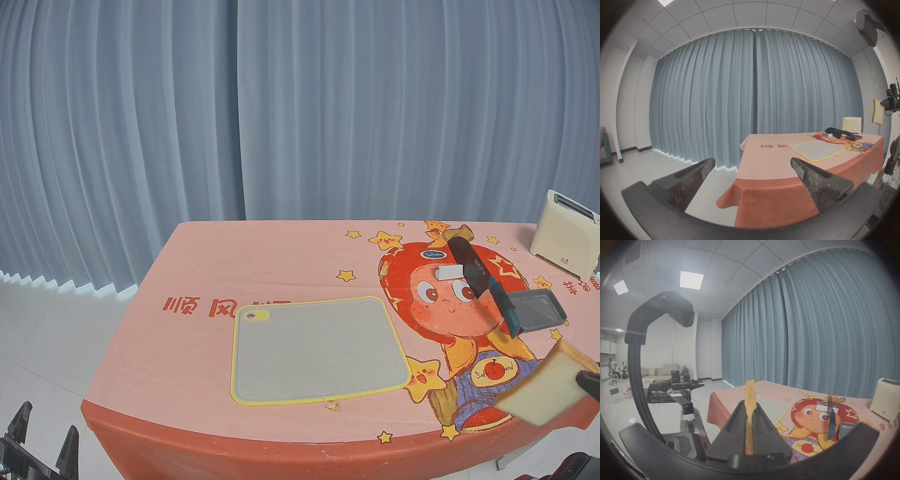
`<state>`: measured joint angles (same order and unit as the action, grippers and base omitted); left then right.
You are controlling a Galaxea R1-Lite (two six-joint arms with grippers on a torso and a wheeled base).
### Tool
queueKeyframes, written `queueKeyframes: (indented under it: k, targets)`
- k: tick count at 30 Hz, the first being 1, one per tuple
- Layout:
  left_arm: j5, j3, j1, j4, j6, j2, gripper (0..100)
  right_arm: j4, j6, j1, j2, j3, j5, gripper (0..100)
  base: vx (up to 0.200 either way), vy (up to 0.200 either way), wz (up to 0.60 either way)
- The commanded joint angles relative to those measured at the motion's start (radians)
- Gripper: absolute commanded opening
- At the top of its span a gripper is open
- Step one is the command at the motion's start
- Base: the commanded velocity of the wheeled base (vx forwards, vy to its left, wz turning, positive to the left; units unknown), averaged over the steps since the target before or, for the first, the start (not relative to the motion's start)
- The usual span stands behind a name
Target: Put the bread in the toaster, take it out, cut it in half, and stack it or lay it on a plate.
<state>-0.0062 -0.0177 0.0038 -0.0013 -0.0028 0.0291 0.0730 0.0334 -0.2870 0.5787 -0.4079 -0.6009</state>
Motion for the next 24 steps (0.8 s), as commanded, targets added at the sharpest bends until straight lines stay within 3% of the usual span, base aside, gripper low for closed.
queueKeyframes:
  k: [1, 9, 15, 24]
  targets:
    - [0.000, 0.018, 0.001, -0.002, 0.000, 0.002, 100, 0.002, -0.004, -0.024, 0.033, 0.000, -0.004, 0, 0.000, 0.000, 0.00]
    - [0.000, 0.018, 0.001, -0.002, 0.001, 0.002, 100, 0.005, -0.007, -0.077, 0.078, 0.000, -0.010, 0, 0.000, 0.000, 0.00]
    - [0.000, 0.018, 0.001, -0.002, 0.003, 0.000, 100, 0.007, -0.050, -0.089, 0.098, 0.000, -0.010, 0, 0.000, 0.000, 0.00]
    - [-0.001, 0.018, -0.002, 0.000, 0.006, 0.002, 100, 0.022, -0.297, -0.150, 0.127, -0.032, -0.005, 0, 0.000, 0.000, 0.00]
